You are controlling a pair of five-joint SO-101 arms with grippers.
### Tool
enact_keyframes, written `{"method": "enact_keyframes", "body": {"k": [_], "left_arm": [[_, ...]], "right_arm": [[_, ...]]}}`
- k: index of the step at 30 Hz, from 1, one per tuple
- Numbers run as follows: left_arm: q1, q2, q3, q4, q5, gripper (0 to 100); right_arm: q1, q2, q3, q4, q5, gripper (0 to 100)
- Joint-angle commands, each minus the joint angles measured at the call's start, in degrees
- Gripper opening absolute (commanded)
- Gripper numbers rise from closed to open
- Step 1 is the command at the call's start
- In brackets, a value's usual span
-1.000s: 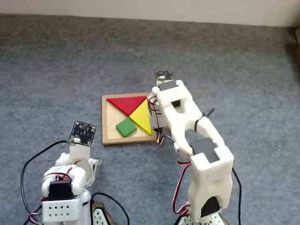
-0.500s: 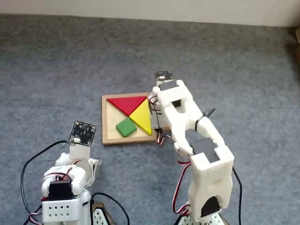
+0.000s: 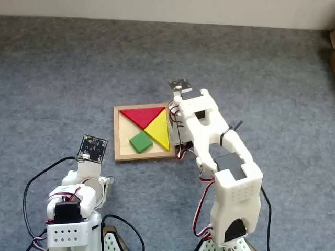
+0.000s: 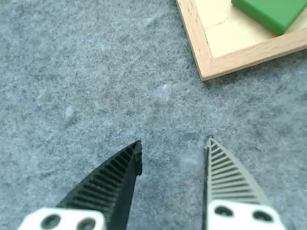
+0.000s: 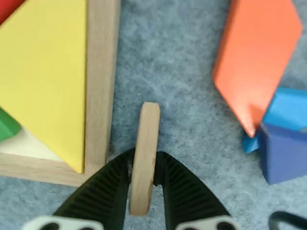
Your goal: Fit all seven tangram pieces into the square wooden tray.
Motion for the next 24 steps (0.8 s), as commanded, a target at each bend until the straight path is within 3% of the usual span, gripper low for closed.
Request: {"method": "enact_keyframes", "body": {"k": [1, 9, 19, 24], "left_arm": [[-0.3, -2.4, 1.1, 0.4, 0.4, 21], [-0.3, -2.4, 1.1, 0.4, 0.4, 21], [-0.3, -2.4, 1.1, 0.4, 0.4, 21], [-0.3, -2.4, 1.1, 0.4, 0.4, 21]], "right_arm": [[1.5, -5.3, -2.8, 0.0, 5.2, 0.5], [1.5, -15.3, -1.6, 0.0, 17.1, 0.5], [-2.3, -18.0, 0.5, -0.5, 43.2, 0.5], [-5.9, -18.2, 0.5, -0.5, 49.6, 0.5]]}}
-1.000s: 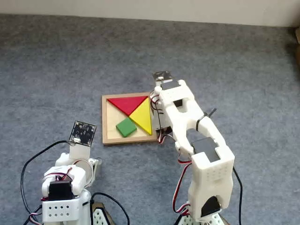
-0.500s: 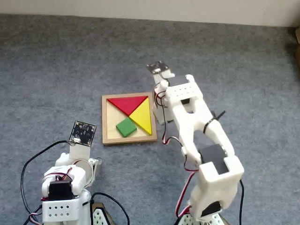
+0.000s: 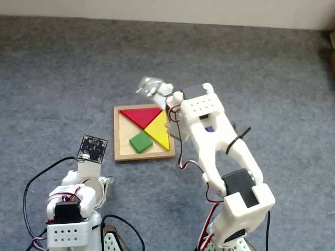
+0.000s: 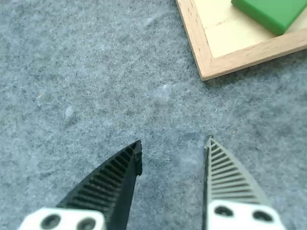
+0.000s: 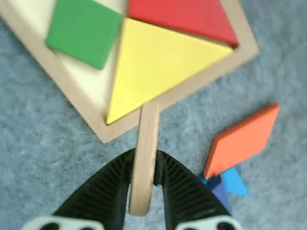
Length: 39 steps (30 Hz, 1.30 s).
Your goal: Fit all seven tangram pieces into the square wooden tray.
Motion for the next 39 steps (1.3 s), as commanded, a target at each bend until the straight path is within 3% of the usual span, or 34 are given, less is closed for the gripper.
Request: {"method": "enact_keyframes", "body": {"k": [1, 9, 14, 19, 23, 28, 39], "left_arm": [[-0.3, -2.4, 1.1, 0.4, 0.4, 21], [-0.3, -2.4, 1.1, 0.4, 0.4, 21], [-0.3, -2.4, 1.1, 0.4, 0.4, 21], [-0.3, -2.4, 1.1, 0.4, 0.4, 21], [-0.3, -2.4, 1.1, 0.4, 0.4, 21], [-0.3, -2.4, 1.1, 0.4, 0.4, 21], [-0.3, -2.4, 1.1, 0.4, 0.4, 21]], "right_arm": [[-3.3, -3.9, -0.5, -0.5, 3.4, 0.5], [-5.5, -12.3, 4.1, -3.0, 3.4, 0.5], [-7.2, -25.5, 21.6, -18.7, 3.9, 0.4], [-8.0, -29.5, 36.7, -32.8, 4.5, 0.4], [-9.9, -29.5, 42.2, -41.9, 13.5, 0.4], [-10.4, -29.4, 47.0, -53.3, 15.2, 0.4], [-10.6, -29.3, 48.1, -55.0, 14.9, 1.8]]}}
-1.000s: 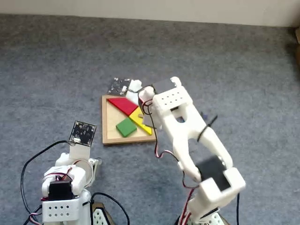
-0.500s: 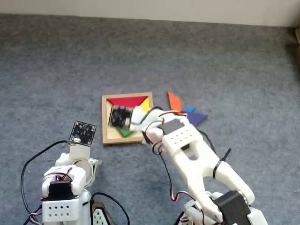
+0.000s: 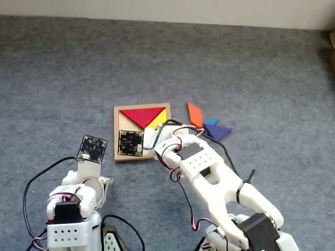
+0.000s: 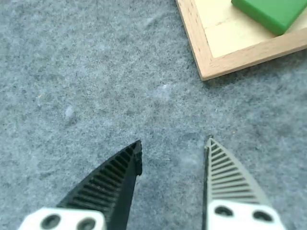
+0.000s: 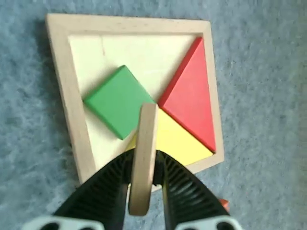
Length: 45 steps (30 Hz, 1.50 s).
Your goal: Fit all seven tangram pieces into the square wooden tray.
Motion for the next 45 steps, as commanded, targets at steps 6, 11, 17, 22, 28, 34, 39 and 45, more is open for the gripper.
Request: {"method": "enact_keyframes", "body": {"k": [6, 11, 17, 22, 28, 34, 39, 45], "left_arm": [[-0.3, -2.4, 1.1, 0.4, 0.4, 21], [-0.3, -2.4, 1.1, 0.4, 0.4, 21], [-0.3, -2.4, 1.1, 0.4, 0.4, 21], [-0.3, -2.4, 1.1, 0.4, 0.4, 21], [-0.3, -2.4, 1.1, 0.4, 0.4, 21], [-0.3, -2.4, 1.1, 0.4, 0.4, 21], [-0.3, -2.4, 1.1, 0.4, 0.4, 21], [-0.3, -2.4, 1.1, 0.4, 0.4, 21]], "right_arm": [[-0.7, 2.5, -0.6, -1.1, 0.4, 17.8], [-0.7, 5.0, -0.7, -0.9, 0.4, 22.1], [-0.4, 4.9, -0.7, -0.7, 0.5, 22.1], [-0.3, 0.2, -0.1, -0.7, 0.5, 22.1], [-0.5, -11.7, 0.8, 8.9, -5.3, 22.1], [-0.3, -9.2, -5.8, 11.7, -16.5, 15.7], [1.2, 2.0, -12.1, 11.6, -20.7, 3.9], [2.9, 12.9, -19.3, 12.7, -25.1, 3.4]]}}
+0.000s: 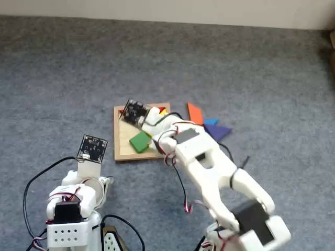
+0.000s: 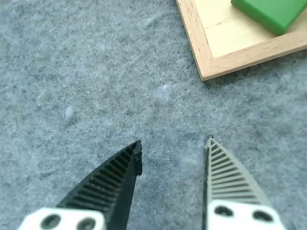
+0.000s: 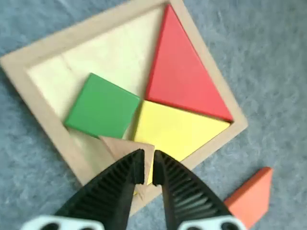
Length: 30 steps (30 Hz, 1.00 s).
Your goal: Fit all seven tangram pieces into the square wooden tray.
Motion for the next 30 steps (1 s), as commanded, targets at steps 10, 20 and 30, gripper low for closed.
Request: {"method": "enact_keyframes", "body": {"k": [10, 20, 30], "left_arm": [[-0.3, -2.4, 1.1, 0.4, 0.4, 21], [-0.3, -2.4, 1.1, 0.4, 0.4, 21], [-0.3, -2.4, 1.1, 0.4, 0.4, 21]], "right_arm": [[-3.2, -0.9, -5.1, 10.9, -1.7, 3.3], [-4.3, -1.5, -2.3, 11.1, -7.3, 3.3], [-5.8, -0.7, -8.9, 10.6, -17.6, 3.3]]}}
